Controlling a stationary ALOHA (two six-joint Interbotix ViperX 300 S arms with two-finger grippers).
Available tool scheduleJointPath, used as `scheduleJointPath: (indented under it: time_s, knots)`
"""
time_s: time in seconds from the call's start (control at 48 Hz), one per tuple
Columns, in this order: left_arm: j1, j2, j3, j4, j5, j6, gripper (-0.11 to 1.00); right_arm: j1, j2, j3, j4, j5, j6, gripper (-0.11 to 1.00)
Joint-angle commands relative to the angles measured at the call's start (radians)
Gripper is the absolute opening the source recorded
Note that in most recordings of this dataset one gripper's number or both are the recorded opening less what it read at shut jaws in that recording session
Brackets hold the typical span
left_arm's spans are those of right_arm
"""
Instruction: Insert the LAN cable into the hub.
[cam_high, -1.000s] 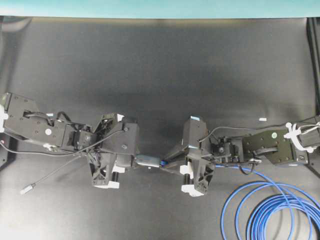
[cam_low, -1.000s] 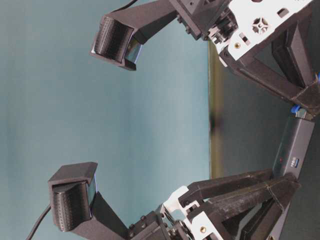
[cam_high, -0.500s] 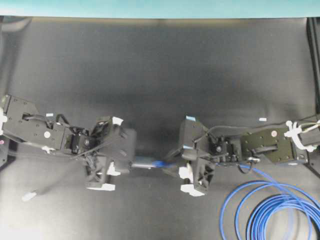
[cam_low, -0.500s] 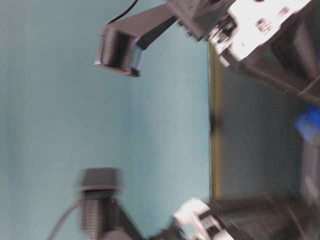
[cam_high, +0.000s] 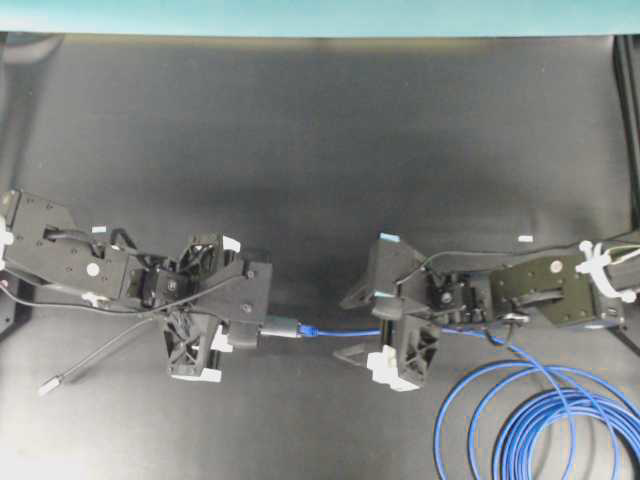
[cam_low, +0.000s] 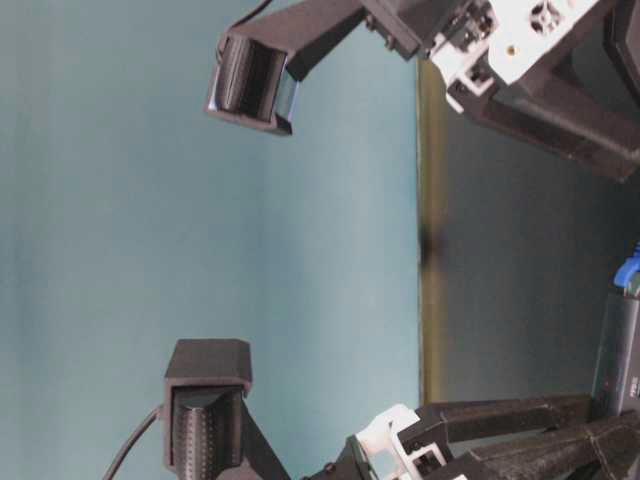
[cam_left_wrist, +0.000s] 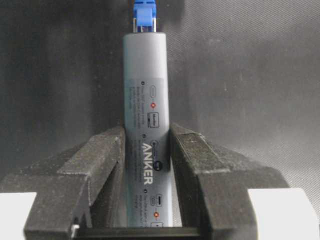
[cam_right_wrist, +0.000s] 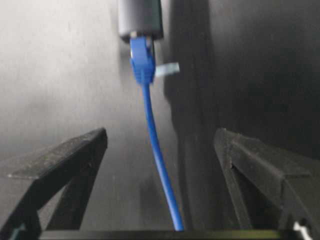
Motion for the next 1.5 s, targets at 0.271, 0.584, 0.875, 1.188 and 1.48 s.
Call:
scheduleJointPath:
  time_s: [0.271, 0.584, 0.875, 1.188, 1.48]
  knots:
    - [0.028, -0.006, -0.02, 0.003, -0.017, 0.0, 0.28, 0.097, -0.023, 0.015, 0.002, 0.011, 0.008, 0.84]
    - [0.025, 0.028, -0.031, 0.003, -0.049, -0.015, 0.28, 0.107, -0.023, 0.017, 0.0, 0.005, 0.008, 0.84]
    - [0.021, 0.037, -0.043, 0.003, -0.051, -0.018, 0.3, 0.11, -0.025, 0.018, 0.002, 0.005, 0.008, 0.84]
    - [0.02, 0.005, -0.008, 0.003, -0.025, -0.018, 0.8, 0.11, -0.041, 0.055, 0.003, 0.008, 0.011, 0.84]
    - [-0.014, -0.097, 0.067, 0.003, 0.003, -0.018, 0.76, 0.124, -0.043, 0.066, 0.0, 0.011, 0.003, 0.84]
